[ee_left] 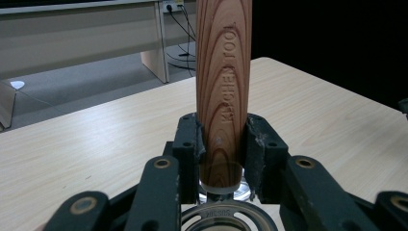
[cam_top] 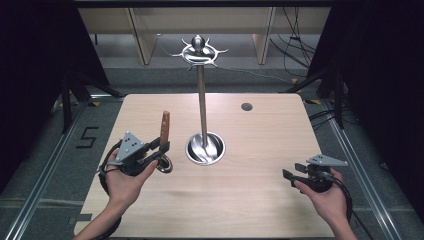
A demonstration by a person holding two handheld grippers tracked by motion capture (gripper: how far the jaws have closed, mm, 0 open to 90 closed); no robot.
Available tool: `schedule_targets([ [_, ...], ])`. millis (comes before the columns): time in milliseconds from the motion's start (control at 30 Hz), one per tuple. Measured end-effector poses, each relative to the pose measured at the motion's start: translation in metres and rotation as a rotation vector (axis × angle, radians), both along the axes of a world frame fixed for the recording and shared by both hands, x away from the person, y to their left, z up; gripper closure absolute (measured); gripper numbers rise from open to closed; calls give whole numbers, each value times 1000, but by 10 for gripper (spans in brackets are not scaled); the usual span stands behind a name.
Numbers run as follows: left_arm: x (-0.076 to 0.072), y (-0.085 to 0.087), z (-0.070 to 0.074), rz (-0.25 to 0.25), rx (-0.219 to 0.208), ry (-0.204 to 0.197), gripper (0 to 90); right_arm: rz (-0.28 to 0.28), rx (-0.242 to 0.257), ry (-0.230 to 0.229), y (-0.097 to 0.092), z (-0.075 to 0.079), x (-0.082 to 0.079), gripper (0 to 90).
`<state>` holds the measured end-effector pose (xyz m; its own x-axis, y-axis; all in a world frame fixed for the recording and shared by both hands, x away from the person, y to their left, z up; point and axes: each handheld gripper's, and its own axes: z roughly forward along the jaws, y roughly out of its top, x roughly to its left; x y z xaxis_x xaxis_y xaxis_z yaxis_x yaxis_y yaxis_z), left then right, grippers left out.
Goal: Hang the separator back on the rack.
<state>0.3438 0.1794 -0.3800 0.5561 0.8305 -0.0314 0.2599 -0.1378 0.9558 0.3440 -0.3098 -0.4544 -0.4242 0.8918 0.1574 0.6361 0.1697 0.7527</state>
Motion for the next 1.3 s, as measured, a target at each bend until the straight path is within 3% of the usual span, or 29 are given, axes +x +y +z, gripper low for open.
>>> schedule_targets([
  [867,1,-9,16,-3,-7,-35,682,-2,2,-2,1,0,0,427],
  [933,1,-10,17,-3,-7,-39,682,23,-9,-27,-2,-1,2,427],
  [1300,2,-13,24,-4,-16,-56,682,24,-17,-27,-2,-1,2,427],
])
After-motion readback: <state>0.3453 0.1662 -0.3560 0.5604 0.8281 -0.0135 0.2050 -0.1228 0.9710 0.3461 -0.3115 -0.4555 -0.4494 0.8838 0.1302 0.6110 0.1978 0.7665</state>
